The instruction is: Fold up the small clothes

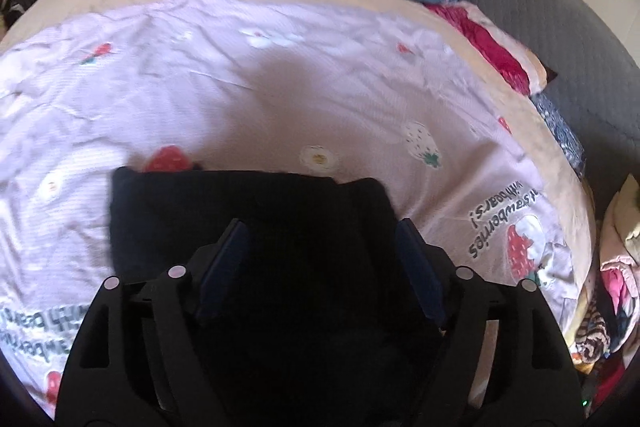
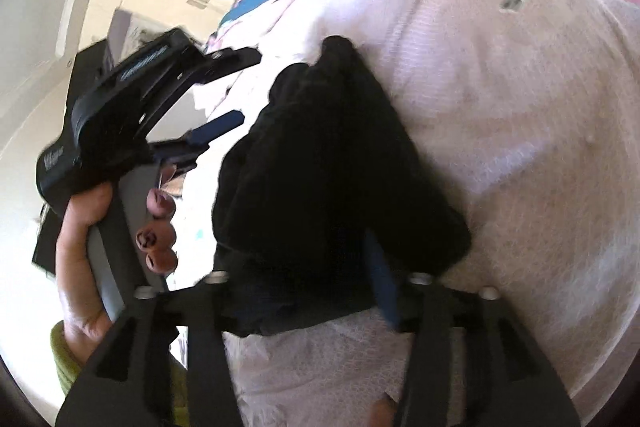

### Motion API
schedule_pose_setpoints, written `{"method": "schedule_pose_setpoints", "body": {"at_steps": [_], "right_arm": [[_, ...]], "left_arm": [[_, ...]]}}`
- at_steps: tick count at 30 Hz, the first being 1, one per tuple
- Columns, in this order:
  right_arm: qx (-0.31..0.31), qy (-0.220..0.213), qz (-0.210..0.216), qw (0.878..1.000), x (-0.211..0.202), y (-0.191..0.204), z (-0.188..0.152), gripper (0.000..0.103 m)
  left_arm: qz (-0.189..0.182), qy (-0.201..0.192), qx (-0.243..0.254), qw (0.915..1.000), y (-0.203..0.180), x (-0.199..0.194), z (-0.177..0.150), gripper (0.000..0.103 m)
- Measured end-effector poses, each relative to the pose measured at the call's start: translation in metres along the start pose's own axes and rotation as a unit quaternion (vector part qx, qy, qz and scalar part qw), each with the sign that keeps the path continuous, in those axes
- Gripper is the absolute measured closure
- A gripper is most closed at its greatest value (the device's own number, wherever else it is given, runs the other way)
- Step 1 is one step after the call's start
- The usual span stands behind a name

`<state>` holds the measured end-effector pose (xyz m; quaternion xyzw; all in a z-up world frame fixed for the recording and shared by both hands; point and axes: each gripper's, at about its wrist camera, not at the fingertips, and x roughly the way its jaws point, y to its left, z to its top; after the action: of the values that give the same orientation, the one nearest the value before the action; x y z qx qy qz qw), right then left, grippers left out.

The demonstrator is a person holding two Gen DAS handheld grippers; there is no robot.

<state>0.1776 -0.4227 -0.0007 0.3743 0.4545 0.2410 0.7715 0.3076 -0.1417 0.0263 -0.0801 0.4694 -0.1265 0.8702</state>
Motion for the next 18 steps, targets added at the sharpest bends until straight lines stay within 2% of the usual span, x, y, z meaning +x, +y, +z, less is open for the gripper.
{"method": "schedule_pose_setpoints", "body": {"at_steps": [5,9,13,15,18], "right_arm": [[-0.038,-0.015,-0.011,0.999,-0.008,0.016,0.018,0.02],[-0.041,0.002,-0.013,0.999,0.005,0.016,0.045,0.019],[-0.022,0.064,-0.016,0.998,0.043,0.007,0.076,0.019],[-0.019,0.073,-0.021,0.997,0.055,0.004,0.083,0.019],[-0.061,0.078,-0.041,0.994,0.064,0.013,0.09,0.022]], "left_arm": [[0.032,-0.018,0.0,0.9993,0.035,-0.023,-0.031,0.033],[0.05,-0.022,0.009,0.9985,0.05,-0.026,-0.057,0.033],[0.055,-0.02,0.019,0.9981,0.053,-0.023,-0.075,0.033],[0.056,-0.022,0.03,0.9977,0.051,-0.024,-0.082,0.033],[0.062,-0.029,0.042,0.9968,0.048,-0.026,-0.087,0.033]]}}
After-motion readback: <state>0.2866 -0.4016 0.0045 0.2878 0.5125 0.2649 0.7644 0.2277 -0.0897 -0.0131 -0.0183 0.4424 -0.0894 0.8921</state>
